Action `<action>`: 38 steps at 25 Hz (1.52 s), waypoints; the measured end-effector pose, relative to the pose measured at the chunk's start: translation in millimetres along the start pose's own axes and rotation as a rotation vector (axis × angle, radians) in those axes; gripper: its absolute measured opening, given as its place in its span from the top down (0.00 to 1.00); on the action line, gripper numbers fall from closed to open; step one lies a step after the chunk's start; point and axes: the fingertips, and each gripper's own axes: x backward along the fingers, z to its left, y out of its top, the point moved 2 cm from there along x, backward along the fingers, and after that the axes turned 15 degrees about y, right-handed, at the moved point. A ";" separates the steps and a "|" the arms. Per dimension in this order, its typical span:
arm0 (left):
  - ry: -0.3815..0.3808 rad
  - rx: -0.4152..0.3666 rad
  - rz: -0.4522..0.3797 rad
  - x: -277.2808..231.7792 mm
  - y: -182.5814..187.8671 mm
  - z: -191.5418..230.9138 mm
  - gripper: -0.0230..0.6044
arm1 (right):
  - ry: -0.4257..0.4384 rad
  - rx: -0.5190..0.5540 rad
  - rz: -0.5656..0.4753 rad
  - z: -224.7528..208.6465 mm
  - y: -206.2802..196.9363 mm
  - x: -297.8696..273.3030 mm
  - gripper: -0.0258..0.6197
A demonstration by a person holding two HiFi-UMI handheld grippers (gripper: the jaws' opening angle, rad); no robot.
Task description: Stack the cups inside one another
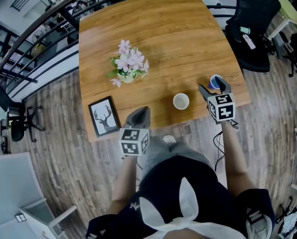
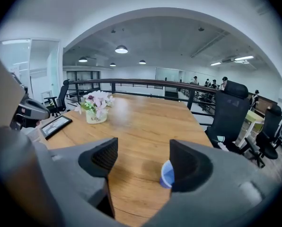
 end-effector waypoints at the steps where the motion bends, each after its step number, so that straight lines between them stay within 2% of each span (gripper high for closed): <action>1: 0.000 0.000 0.000 0.1 0.2 0.4 0.94 | -0.012 0.007 0.000 -6.1 1.5 2.2 0.43; 6: -0.001 -0.005 -0.002 1.2 1.4 -0.5 0.94 | -0.044 0.000 0.000 -30.2 -0.7 8.5 0.43; 14: -0.011 -0.018 0.006 1.1 1.7 -6.0 0.94 | -0.059 -0.040 0.035 -56.7 -27.1 2.2 0.39; 22: -0.022 -0.043 0.019 -0.5 -1.0 -14.9 0.94 | -0.057 -0.202 0.049 -81.2 -67.7 -10.1 0.34; 38: -0.022 -0.064 0.026 -1.4 4.7 -21.5 0.94 | -0.056 -0.237 0.072 -88.2 -90.0 -24.0 0.36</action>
